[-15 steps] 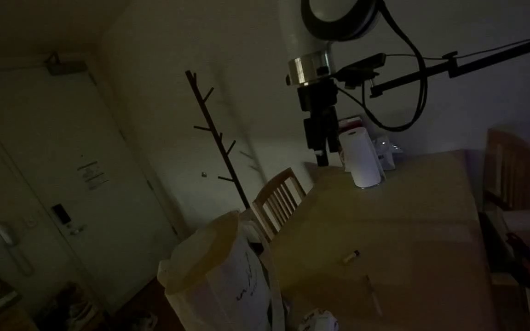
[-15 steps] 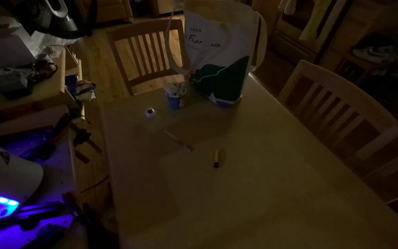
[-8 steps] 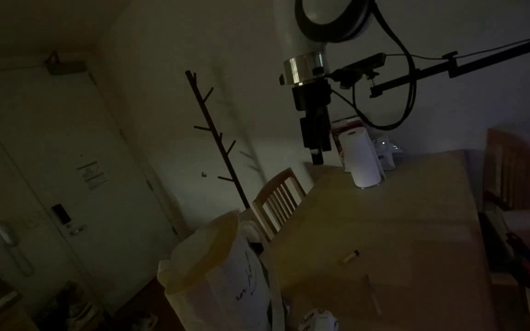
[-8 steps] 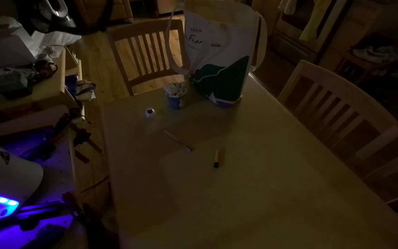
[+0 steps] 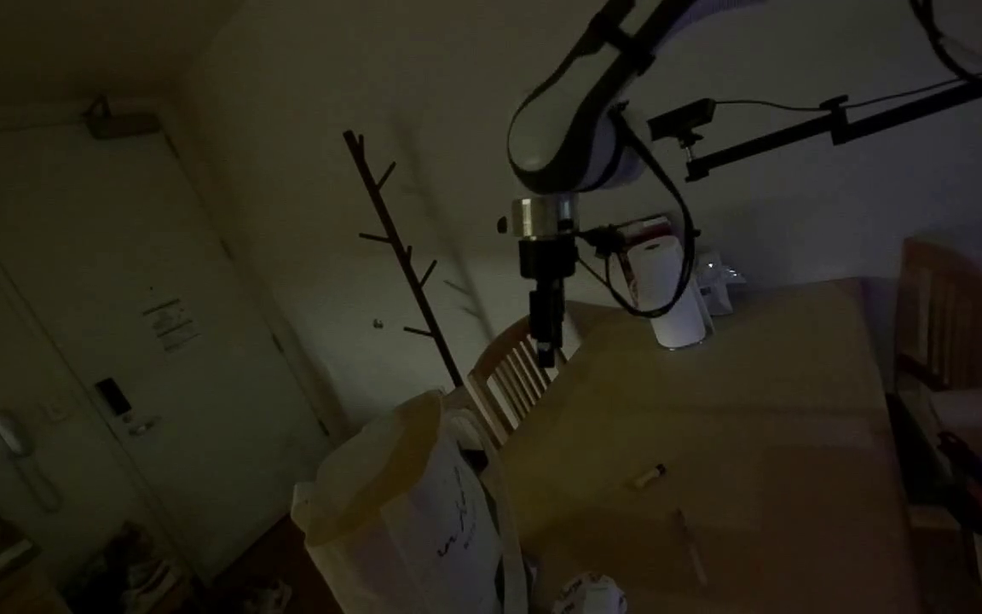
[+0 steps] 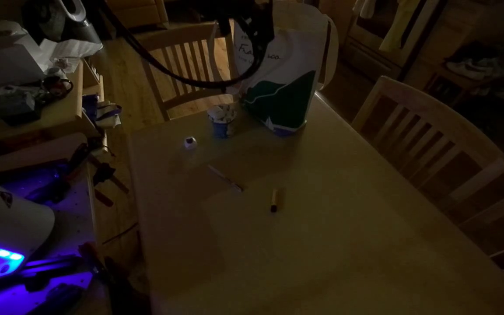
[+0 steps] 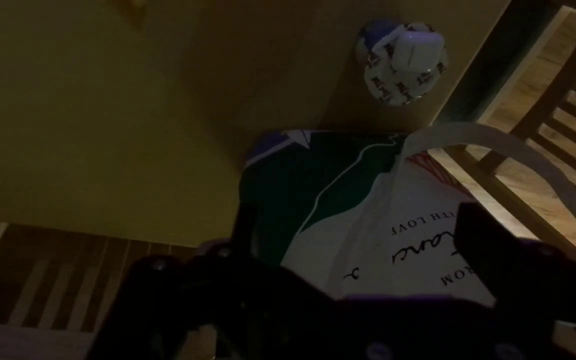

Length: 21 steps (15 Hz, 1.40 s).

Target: Put the airpods case in the bag

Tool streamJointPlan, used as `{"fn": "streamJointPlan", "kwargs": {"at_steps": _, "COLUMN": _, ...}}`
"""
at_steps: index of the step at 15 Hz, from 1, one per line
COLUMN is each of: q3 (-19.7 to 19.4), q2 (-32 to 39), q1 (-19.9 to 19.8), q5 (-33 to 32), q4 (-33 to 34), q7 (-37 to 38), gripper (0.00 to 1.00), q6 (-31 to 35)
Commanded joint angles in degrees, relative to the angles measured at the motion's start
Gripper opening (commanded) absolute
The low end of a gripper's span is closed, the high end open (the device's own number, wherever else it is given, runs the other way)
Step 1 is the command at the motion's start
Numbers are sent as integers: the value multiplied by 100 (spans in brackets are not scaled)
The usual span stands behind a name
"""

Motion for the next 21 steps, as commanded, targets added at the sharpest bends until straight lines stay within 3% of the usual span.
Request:
{"fn": "streamJointPlan", "kwargs": {"at_steps": 1, "q3": 166, "q2": 953, "q1": -80, "q5": 990, "q4": 950, "q7": -1010, "gripper": 100, "q6": -673}}
{"fn": "streamJointPlan", "kwargs": {"at_steps": 4, "q3": 412, "q2": 1452, "q1": -254, "q5": 745, "q4": 1547, "q7": -809, "gripper": 100, "q6": -1704}}
{"fn": "streamJointPlan", "kwargs": {"at_steps": 9, "q3": 598, "q2": 1865, "q1": -169, "q5": -704, "q4": 2080, "q7": 341, "gripper": 100, "q6": -2327}}
{"fn": "streamJointPlan", "kwargs": {"at_steps": 10, "q3": 665, "q2": 1647, "q1": -308, "q5": -298, "q4": 1751, "q7": 47, "gripper": 100, "q6": -2030}}
{"fn": "streamJointPlan", "kwargs": {"at_steps": 14, "q3": 736, "q2": 1707, "q1": -340, "q5": -361, "q4": 1796, "q7": 91, "gripper": 100, "q6": -2044}}
{"fn": "streamJointPlan", "kwargs": {"at_steps": 17, "q3": 739, "q2": 1974, "q1": -189, "q5": -728, "q4": 1914, "q7": 1076, "gripper": 100, "q6": -1999}}
{"fn": "streamJointPlan", "kwargs": {"at_steps": 21, "q3": 967, "q2": 2568, "q1": -148, "q5": -566, "q4": 2088, "q7": 1508, "gripper": 100, "q6": -2050}}
